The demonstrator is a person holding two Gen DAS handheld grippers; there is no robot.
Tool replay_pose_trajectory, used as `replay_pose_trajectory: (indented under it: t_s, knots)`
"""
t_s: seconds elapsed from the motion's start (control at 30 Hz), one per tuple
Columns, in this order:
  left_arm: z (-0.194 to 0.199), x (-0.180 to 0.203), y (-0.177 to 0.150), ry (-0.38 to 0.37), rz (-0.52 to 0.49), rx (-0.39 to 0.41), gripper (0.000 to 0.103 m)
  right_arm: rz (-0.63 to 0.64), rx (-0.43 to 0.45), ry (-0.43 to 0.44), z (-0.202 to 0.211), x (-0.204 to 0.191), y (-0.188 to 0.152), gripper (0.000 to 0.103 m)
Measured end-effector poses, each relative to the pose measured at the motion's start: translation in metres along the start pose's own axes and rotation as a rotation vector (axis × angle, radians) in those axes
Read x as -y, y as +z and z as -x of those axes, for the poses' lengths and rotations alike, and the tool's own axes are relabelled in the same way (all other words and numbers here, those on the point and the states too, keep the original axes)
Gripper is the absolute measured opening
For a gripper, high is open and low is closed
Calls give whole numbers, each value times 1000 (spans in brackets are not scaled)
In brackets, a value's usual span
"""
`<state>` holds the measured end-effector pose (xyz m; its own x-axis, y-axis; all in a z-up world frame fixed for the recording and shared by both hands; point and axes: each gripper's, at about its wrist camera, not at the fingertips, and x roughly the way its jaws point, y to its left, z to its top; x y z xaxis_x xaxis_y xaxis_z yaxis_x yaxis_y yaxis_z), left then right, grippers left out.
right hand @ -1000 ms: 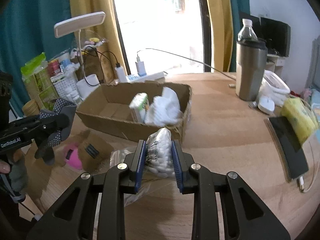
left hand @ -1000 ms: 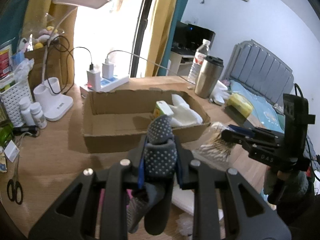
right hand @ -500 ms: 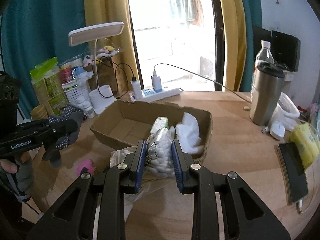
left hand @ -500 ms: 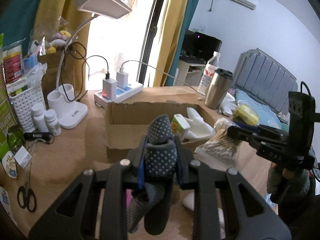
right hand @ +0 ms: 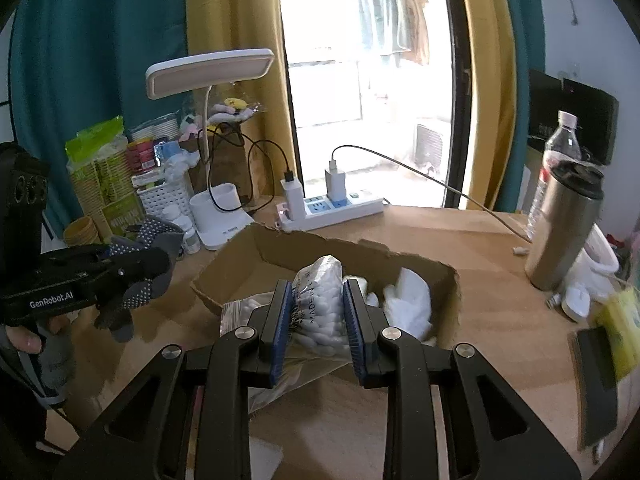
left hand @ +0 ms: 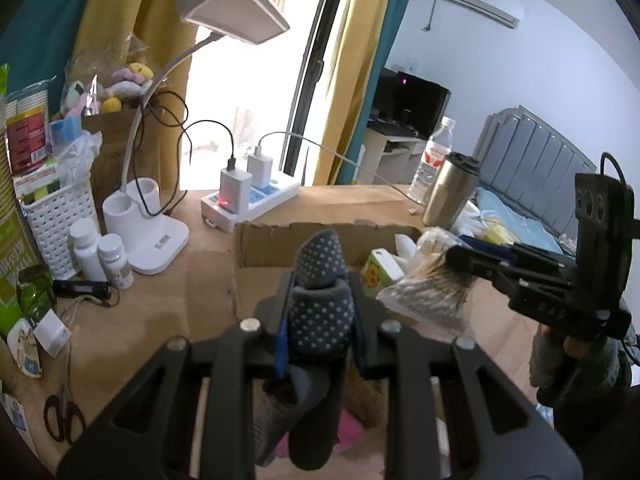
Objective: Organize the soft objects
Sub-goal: 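Carry the cotton swab bag into the box with the right gripper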
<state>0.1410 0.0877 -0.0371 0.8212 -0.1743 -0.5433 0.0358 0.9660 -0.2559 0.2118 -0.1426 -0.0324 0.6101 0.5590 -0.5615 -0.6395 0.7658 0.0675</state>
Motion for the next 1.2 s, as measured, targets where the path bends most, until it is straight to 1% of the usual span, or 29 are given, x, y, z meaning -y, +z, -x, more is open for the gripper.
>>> replay_pose_trajectory:
  t_s: [0.2,0.63,0.8,0.97,1.2]
  knots:
    - [-10,-9,5,6,13,-4,25,22,-8,27,-21,-5,11,28]
    - [-25,-25,11,15,42,-13,25,36,-48,68,-68,-7,21,28]
    - [-34,-25,13,10,39,-22,25,32,-69,63,-82,-3,20,28]
    - [-42,-23,16,10,39,-27,25,31,-92,40,-91,4,15,28]
    - [-58,-17,18,5,31,-42,25,12,-97,-11,-89,20,8,28]
